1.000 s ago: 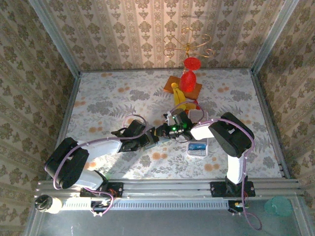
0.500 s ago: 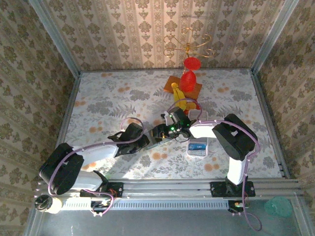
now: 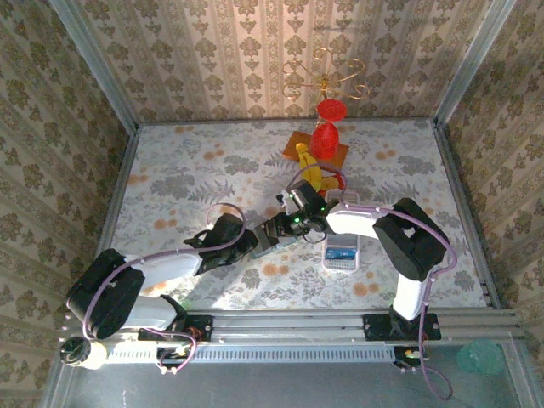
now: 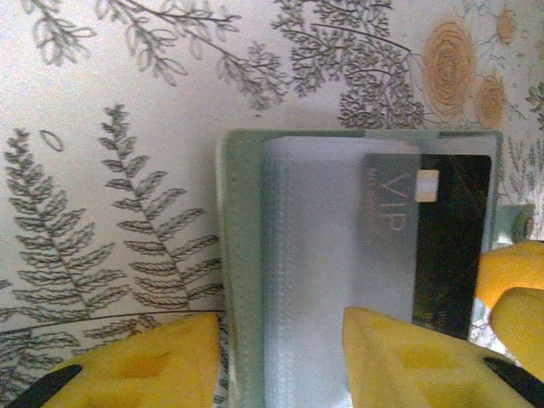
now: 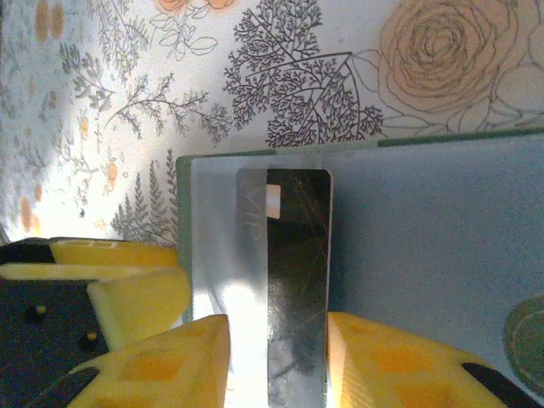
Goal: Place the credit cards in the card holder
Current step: Insert the credit card into the card slot.
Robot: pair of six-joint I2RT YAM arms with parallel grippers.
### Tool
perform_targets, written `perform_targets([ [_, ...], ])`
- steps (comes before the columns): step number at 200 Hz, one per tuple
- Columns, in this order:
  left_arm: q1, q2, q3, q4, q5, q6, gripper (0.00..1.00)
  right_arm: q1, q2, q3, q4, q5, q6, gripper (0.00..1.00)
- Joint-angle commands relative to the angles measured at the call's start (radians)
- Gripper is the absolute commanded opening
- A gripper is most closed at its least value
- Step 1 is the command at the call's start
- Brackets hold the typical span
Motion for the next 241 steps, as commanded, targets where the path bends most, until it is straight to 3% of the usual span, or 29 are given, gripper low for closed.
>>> perform_targets([
  [1, 0.009, 0.002, -0.016, 0.038, 0.01, -0.036, 0.42, 0.009, 0.008, 0.024, -0.065, 0.033, -0.039, 0.24],
  [57, 0.011, 0.049, -0.032, 0.091, 0.019, -0.056, 0.43, 0.014, 0.067, 0.047, -0.098, 0.02, -0.055, 0.1],
  [156, 0.013, 0.074, -0.061, 0.141, 0.016, -0.079, 0.43, 0.064, 0.094, 0.107, -0.133, -0.006, -0.088, 0.08],
  [241, 0.008, 0.039, -0.067, 0.061, 0.021, -0.07, 0.44, 0.065, 0.103, 0.094, -0.132, -0.004, -0.081, 0.07],
])
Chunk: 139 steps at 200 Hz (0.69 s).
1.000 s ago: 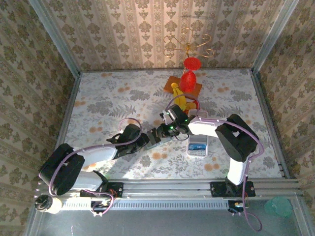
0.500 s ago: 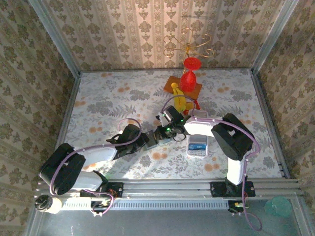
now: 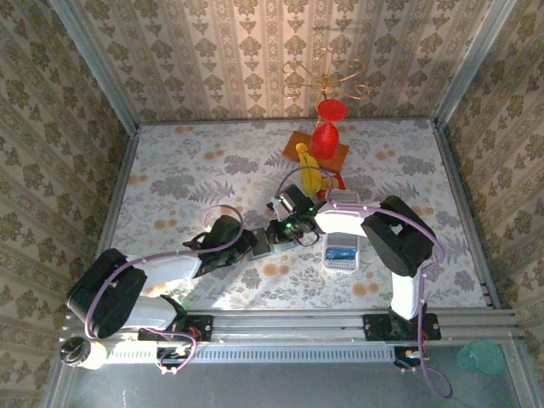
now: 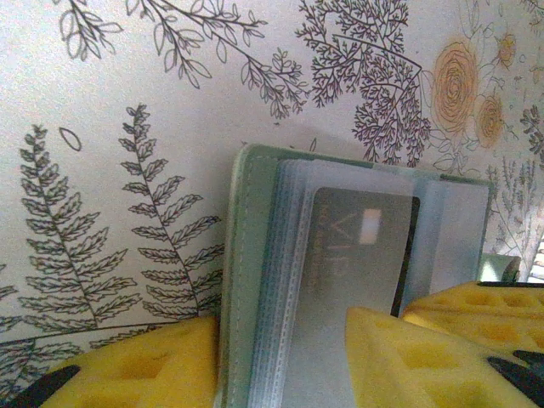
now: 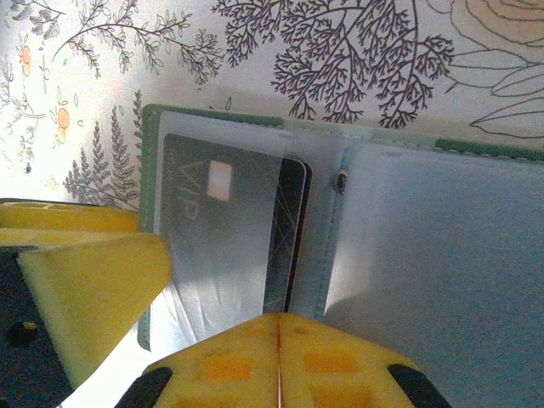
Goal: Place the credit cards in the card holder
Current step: Insert the credit card into the card slot.
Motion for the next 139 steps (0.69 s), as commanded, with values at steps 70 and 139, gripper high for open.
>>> perform_targets([
  [70, -0.011, 0.006, -0.03, 0.129, 0.058, 0.021, 0.37, 0.003, 0.007, -0.011, 0.015, -0.034, 0.014, 0.06],
  [139, -0.018, -0.039, -0.03, 0.206, 0.045, 0.02, 0.36, -0.003, -0.011, -0.033, 0.079, -0.078, 0.06, 0.05],
])
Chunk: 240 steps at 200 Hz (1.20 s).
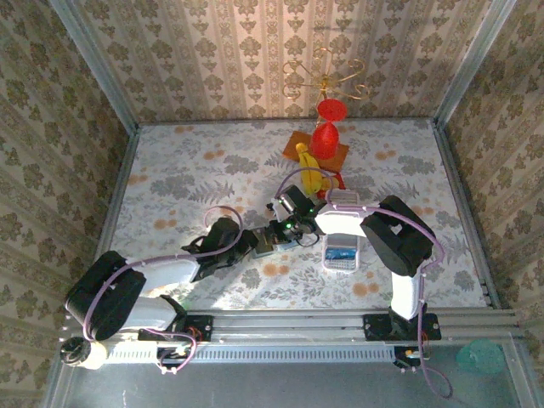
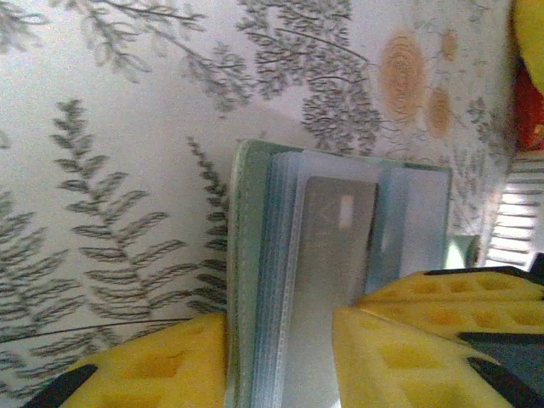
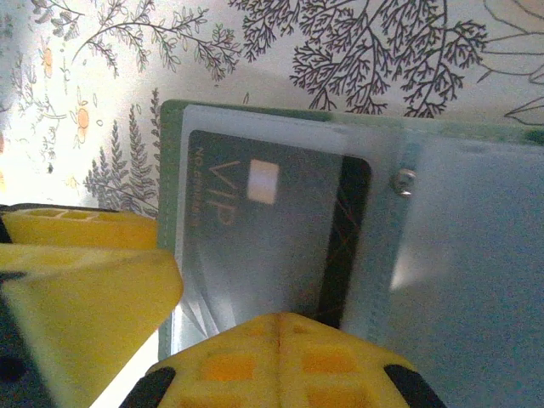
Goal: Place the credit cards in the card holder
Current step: Insert the credit card into the card slot.
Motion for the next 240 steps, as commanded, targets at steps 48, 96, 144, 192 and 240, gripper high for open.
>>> perform_targets([
  [48, -0.017, -0.029, 0.02, 0.059, 0.002, 0.017, 0.36, -0.019, -0.024, -0.04, 0.065, -0.042, 0.05, 0.04],
  [96, -0.039, 0.033, 0.063, 0.032, -0.001, 0.031, 0.25, -0.033, -0.05, -0.081, 0.159, -0.074, 0.103, 0.03],
  [144, -0.038, 0.01, 0.056, -0.003, -0.017, 0.03, 0.07, -0.038, -0.066, -0.082, 0.187, -0.091, 0.119, 0.03],
  [192, -0.024, -0.101, 0.091, -0.313, -0.046, 0.08, 0.0, -0.055, -0.159, -0.03, -0.011, 0.04, 0.013, 0.16],
  [240, 0.002, -0.191, 0.148, -0.589, -0.047, 0.149, 0.0, -0.055, -0.19, 0.029, -0.284, 0.237, -0.128, 0.31],
])
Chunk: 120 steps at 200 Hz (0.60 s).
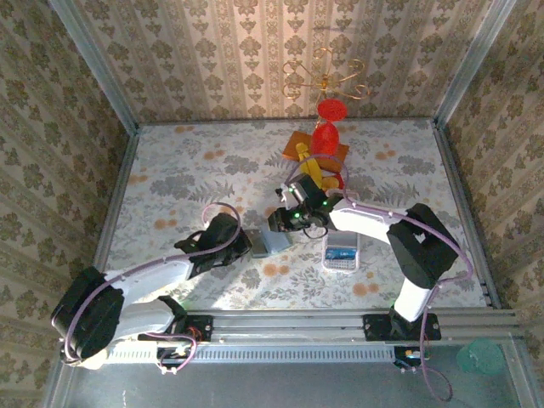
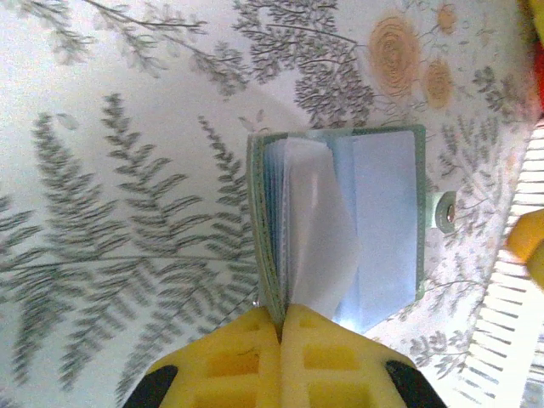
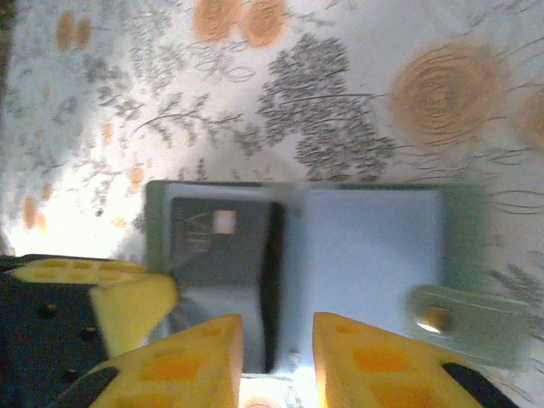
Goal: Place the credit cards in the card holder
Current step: Insert the credit card into the card slot, then adjust the button on the card holder.
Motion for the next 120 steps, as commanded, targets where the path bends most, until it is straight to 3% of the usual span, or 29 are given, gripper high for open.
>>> perform_targets([
  [1, 0.013, -0.042, 0.037, -0.209, -0.018, 0.06, 0.0, -0.003, -0.018, 0.026, -0.189, 0.13, -0.099, 0.32],
  [60, 0.018, -0.055, 0.089, -0.29, -0.002, 0.101, 0.0, 0.022, 0.051, 0.103, -0.246, 0.14, -0.12, 0.57],
  [120, 0.018, -0.052, 0.104, -0.299, 0.002, 0.108, 0.0, 0.089, 0.187, 0.211, -0.337, 0.193, -0.155, 0.6],
])
